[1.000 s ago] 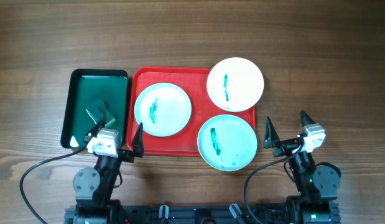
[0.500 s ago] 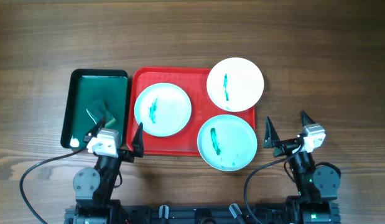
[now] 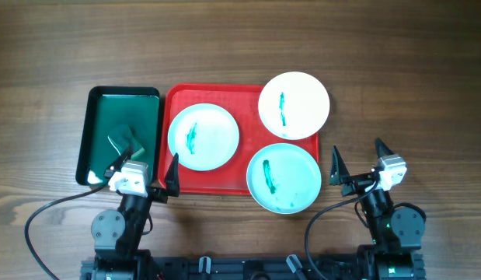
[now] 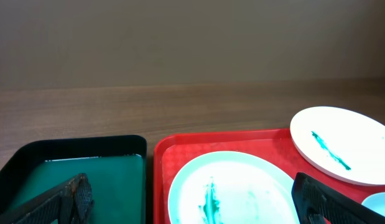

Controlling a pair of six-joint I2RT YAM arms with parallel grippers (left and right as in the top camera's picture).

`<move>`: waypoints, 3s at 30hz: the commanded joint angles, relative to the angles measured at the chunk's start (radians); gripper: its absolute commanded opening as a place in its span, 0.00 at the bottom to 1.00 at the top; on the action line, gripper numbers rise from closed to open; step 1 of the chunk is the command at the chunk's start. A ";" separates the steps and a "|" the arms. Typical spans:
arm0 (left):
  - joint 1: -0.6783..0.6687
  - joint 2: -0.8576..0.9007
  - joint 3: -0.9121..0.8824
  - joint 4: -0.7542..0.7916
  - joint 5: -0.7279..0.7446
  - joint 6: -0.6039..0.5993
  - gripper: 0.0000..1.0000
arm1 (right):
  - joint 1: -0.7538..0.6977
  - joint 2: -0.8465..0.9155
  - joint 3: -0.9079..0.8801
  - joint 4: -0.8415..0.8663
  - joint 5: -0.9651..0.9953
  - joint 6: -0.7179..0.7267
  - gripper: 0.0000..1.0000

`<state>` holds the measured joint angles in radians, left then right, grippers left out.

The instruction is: Clean dirty plates on tray and stack at the side

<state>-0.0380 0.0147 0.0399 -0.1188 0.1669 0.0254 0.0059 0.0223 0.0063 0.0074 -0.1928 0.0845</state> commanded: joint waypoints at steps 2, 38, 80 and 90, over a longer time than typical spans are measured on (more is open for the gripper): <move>-0.006 0.000 -0.010 0.005 0.016 0.020 1.00 | 0.004 0.001 -0.001 0.006 0.013 -0.004 1.00; -0.005 0.201 0.286 -0.224 -0.015 -0.125 1.00 | 0.004 0.036 0.070 0.028 -0.099 0.103 1.00; -0.001 1.133 1.189 -0.960 -0.126 -0.439 0.88 | 0.312 1.246 1.154 -0.731 -0.051 0.156 0.74; 0.099 1.170 1.223 -1.028 -0.202 -0.481 0.92 | 0.491 1.530 1.215 -0.608 -0.043 0.266 0.57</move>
<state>0.0254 1.1561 1.2446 -1.1221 -0.0113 -0.4366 0.4454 1.4776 1.1835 -0.6411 -0.2554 0.2935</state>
